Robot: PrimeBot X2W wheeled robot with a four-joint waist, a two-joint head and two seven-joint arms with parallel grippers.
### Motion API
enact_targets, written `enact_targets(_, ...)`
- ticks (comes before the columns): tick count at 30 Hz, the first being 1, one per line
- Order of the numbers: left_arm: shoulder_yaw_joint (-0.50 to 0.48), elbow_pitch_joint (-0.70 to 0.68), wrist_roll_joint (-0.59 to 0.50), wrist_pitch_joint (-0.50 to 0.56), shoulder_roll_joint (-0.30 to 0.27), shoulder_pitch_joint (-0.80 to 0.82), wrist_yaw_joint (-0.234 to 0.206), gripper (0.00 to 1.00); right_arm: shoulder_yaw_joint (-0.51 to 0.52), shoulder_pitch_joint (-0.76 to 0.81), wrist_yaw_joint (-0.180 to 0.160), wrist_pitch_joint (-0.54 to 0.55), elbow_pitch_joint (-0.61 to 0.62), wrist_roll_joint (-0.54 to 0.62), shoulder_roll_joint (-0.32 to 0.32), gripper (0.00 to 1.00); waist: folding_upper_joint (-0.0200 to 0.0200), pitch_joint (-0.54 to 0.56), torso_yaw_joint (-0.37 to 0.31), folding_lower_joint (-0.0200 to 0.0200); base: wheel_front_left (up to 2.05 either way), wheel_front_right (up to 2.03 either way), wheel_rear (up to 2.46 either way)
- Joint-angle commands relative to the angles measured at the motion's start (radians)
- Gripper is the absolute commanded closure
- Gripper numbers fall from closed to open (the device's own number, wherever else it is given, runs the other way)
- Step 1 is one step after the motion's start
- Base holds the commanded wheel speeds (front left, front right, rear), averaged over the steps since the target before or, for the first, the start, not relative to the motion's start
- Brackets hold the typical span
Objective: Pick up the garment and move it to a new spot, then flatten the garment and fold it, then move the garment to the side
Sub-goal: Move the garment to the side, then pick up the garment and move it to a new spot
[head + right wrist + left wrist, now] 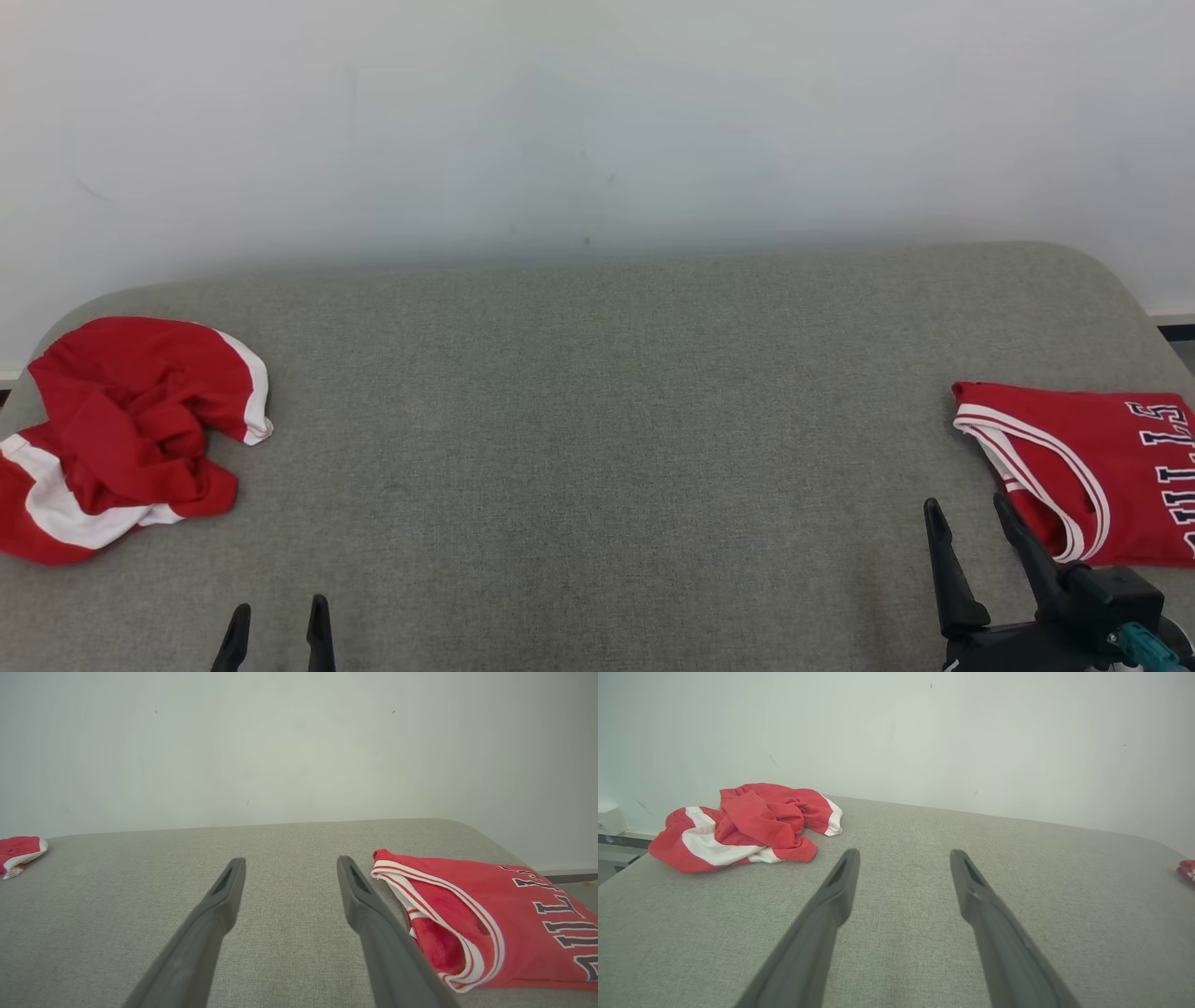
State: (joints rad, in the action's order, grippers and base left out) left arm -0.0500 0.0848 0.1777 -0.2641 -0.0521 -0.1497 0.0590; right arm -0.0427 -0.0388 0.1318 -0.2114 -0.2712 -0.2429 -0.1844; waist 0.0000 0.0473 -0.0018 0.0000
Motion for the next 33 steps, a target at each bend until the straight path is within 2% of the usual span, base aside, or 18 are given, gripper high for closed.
enact_targets(1,0.001,-0.004,-0.004,0.000,0.002,-0.012,-0.003,0.00,0.002,0.011,-0.003,-0.002,0.004,0.006,0.003,0.00,0.0000,-0.001,0.000,0.0000,0.00,0.00,0.00)
enact_targets(12,0.019,-0.013,0.018,0.000,0.002,-0.024,-0.017,0.00,0.014,0.016,-0.003,-0.001,0.007,0.006,0.012,0.00,0.0000,0.007,0.002,0.0000,0.00,0.00,0.00)
enact_targets(17,0.018,-0.014,0.022,0.000,0.001,-0.026,-0.024,0.00,0.017,0.021,-0.003,0.010,0.012,0.008,0.012,0.00,0.0000,0.015,0.024,0.0000,0.00,0.00,0.00)
enact_targets(26,0.021,-0.021,0.012,0.000,0.002,-0.036,-0.030,0.00,0.009,0.038,-0.003,0.023,0.027,0.009,0.027,0.00,0.0000,0.026,0.135,0.0000,0.00,0.00,0.00)
enact_targets(33,-0.002,-0.021,-0.005,0.000,-0.003,-0.045,-0.018,0.00,-0.007,0.040,-0.003,0.015,0.011,-0.005,0.040,0.00,0.0000,0.034,0.265,0.0000,0.00,0.00,0.00)
